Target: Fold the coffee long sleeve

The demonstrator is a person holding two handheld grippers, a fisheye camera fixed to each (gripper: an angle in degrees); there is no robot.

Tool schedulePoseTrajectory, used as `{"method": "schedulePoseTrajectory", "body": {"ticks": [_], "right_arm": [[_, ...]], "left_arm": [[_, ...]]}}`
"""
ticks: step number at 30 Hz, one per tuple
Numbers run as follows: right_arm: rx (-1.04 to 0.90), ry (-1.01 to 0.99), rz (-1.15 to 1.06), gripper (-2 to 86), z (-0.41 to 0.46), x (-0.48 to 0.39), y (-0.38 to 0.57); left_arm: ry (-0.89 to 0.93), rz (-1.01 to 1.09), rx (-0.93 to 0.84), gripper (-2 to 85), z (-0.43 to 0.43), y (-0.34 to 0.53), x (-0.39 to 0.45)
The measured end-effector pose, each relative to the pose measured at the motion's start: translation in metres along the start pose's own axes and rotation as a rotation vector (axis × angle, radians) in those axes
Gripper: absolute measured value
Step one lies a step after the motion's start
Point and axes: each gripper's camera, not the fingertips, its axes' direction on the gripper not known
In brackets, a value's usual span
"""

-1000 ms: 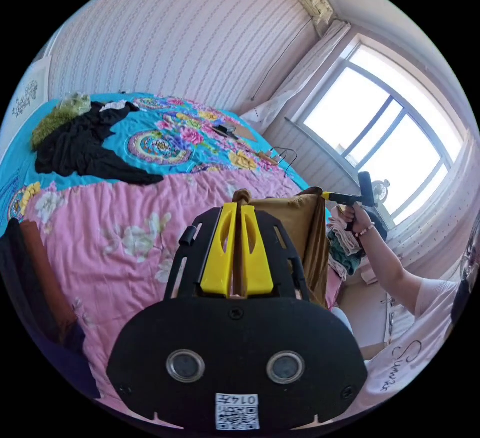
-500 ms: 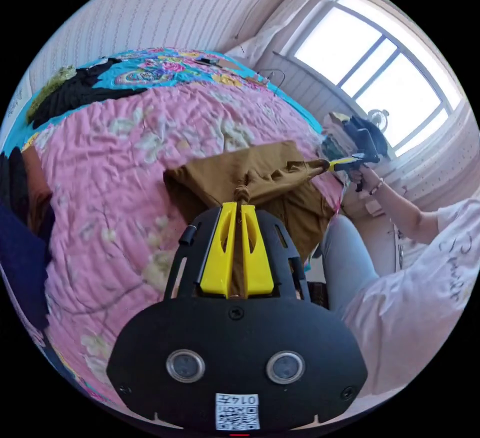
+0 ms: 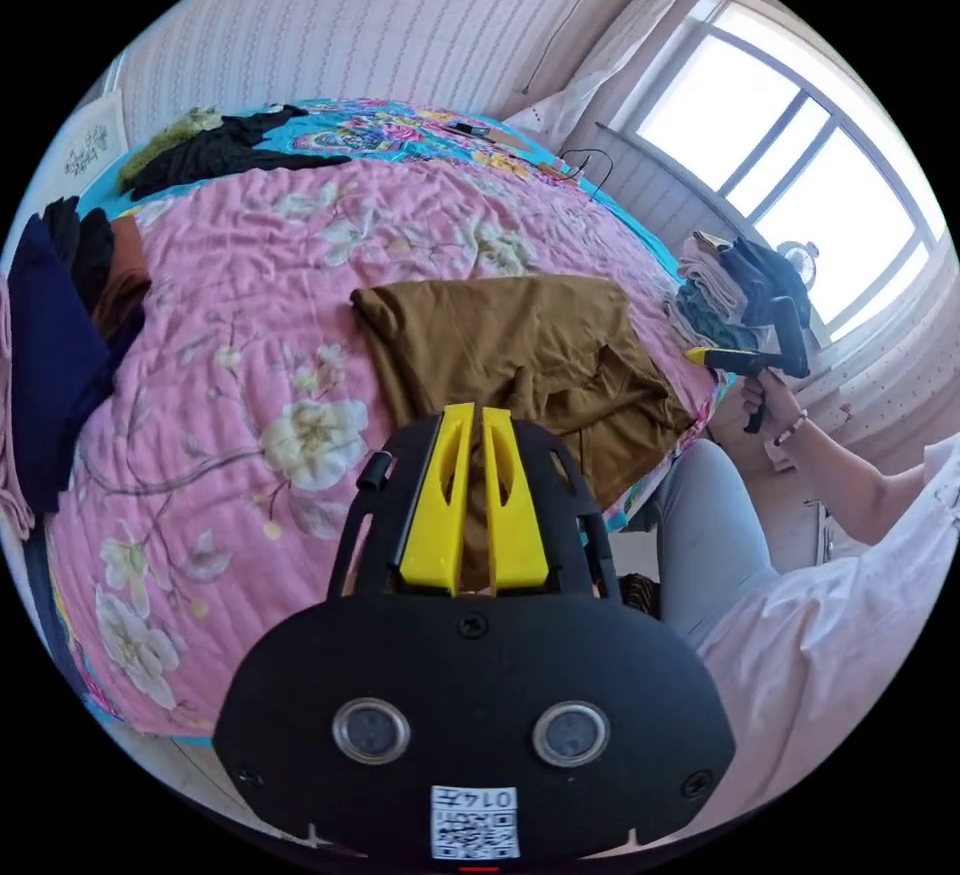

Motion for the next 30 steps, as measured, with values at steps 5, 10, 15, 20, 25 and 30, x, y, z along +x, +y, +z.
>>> {"method": "schedulePoseTrajectory", "body": {"ticks": [5,10,15,20,25,30], "right_arm": [[-0.158,0.107,-0.016,6.8,0.082,-0.025,-0.036],[-0.102,0.004,-0.104,1.7,0.091,-0.040,-0.011],[-0.187,-0.032,-0.226,0.7,0.089,-0.059,0.044],[-0.270,0.093,-0.208,0.0,0.103,-0.076,0.072],[-0.218,0.147,-0.344,-0.2,0.129,-0.117,0.021],[-0.243,0.161,-0.363,-0.3,0.179,-0.146,-0.025]], "left_arm": [[0.038,-0.062,-0.107,5.6,0.075,-0.005,0.005],[0.118,0.005,-0.178,-0.2,0.091,0.035,0.003],[0.158,0.217,-0.159,-0.4,0.060,0.111,0.026],[0.057,0.284,-0.198,1.9,0.057,0.182,0.047],[-0.116,0.480,-0.085,2.8,0.073,0.201,0.098],[-0.131,0.500,-0.017,0.6,0.115,0.182,0.120]]}}
